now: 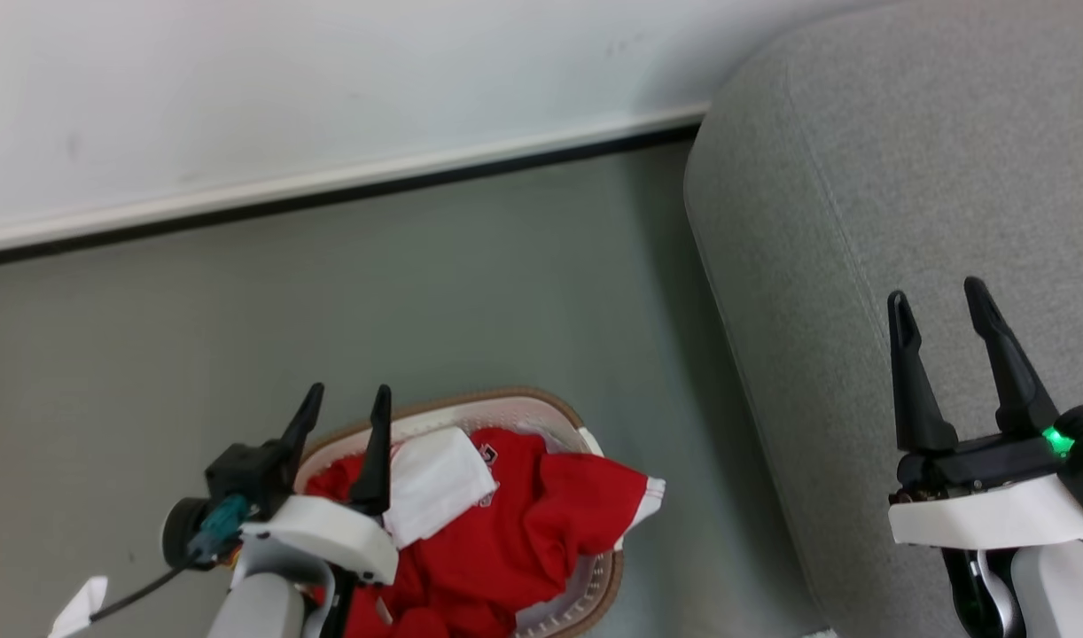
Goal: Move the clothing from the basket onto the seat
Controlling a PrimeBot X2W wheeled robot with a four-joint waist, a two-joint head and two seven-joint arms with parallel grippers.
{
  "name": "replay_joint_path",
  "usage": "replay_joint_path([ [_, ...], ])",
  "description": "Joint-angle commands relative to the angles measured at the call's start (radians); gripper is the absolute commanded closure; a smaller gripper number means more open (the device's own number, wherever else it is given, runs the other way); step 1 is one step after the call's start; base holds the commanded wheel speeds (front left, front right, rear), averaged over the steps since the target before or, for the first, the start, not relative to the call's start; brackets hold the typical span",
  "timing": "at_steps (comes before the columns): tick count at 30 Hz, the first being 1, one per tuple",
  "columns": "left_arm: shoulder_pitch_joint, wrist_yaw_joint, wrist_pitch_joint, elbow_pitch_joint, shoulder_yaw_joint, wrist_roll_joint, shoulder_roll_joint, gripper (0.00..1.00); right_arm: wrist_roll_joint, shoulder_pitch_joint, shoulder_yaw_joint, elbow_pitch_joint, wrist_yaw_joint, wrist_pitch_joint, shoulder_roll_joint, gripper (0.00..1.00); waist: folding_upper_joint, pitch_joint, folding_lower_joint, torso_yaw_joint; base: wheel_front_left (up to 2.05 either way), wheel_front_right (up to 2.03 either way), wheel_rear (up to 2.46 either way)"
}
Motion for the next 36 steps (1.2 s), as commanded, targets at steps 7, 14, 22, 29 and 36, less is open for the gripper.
replay_joint_path([
  [7, -0.130, -0.027, 0.000, 0.228, -0.029, 0.031, 0.027, 0.00, -0.008, -0.051, -0.014, -0.032, -0.002, 0.000, 0.028, 0.00, -0.0001, 0.129, -0.0001, -0.038, 0.00, 0.00, 0.00],
  [14, -0.271, -0.026, 0.005, 0.511, -0.046, 0.049, 0.068, 0.00, 0.001, -0.088, -0.011, -0.042, -0.002, 0.000, 0.055, 0.00, -0.0001, 0.224, -0.0001, -0.073, 0.00, 0.00, 0.00],
  [22, -0.418, 0.022, 0.069, 0.738, -0.066, 0.077, 0.138, 0.00, 0.011, -0.131, -0.004, -0.052, -0.002, 0.000, 0.076, 0.00, -0.0001, 0.334, -0.0001, -0.125, 0.00, 0.00, 0.00],
  [29, -0.503, 0.020, 0.126, 0.817, -0.090, 0.091, 0.176, 0.00, 0.021, -0.162, 0.010, -0.059, -0.002, 0.000, 0.083, 0.00, -0.0001, 0.411, -0.0001, -0.160, 0.00, 0.00, 0.00],
  [36, -0.517, 0.037, 0.221, 0.851, -0.142, 0.124, 0.194, 0.00, 0.047, -0.183, 0.024, -0.061, -0.002, 0.000, 0.083, 0.00, -0.0001, 0.457, -0.0001, -0.184, 0.00, 0.00, 0.00],
])
